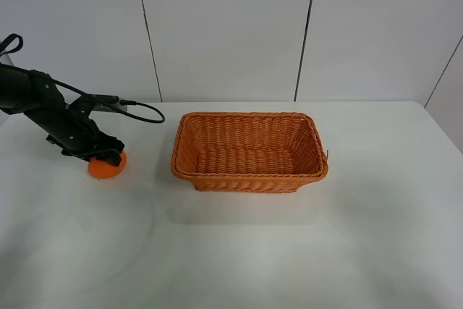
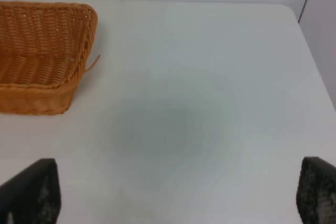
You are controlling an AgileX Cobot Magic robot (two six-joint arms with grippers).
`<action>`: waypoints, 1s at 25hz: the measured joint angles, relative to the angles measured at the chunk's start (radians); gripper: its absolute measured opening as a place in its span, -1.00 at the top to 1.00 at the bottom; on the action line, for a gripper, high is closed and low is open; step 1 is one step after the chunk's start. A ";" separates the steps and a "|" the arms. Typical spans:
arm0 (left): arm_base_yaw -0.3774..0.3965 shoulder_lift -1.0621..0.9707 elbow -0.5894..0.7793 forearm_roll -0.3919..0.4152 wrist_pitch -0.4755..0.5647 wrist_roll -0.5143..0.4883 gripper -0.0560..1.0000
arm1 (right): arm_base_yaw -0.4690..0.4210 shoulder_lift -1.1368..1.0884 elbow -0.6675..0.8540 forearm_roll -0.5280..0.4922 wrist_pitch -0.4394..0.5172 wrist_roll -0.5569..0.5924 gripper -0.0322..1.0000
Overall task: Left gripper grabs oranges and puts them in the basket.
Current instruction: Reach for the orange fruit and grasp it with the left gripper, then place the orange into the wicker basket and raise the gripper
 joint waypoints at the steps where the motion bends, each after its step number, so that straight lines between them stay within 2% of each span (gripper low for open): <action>1: 0.000 0.000 0.000 0.008 0.003 0.000 0.08 | 0.000 0.000 0.000 0.000 0.000 0.000 -0.41; 2: 0.000 0.000 0.000 0.015 0.009 0.000 0.34 | 0.000 0.000 0.000 0.000 0.000 0.000 -0.41; 3: 0.000 0.000 -0.002 0.018 0.018 0.000 0.49 | 0.000 0.000 0.000 0.000 0.000 0.000 -0.41; 5: 0.000 0.000 -0.004 0.021 0.031 0.002 0.63 | 0.000 0.000 0.000 0.000 0.000 0.000 -0.41; 14: 0.000 -0.063 -0.005 0.021 0.090 0.003 0.64 | 0.000 0.000 0.000 0.000 0.000 0.000 -0.41; 20: 0.000 -0.219 -0.003 0.016 0.162 0.003 0.64 | 0.000 0.000 0.000 0.000 0.000 0.000 -0.41; 25: -0.016 -0.378 -0.003 -0.031 0.243 0.002 0.64 | 0.000 0.000 0.000 0.000 0.000 0.000 -0.41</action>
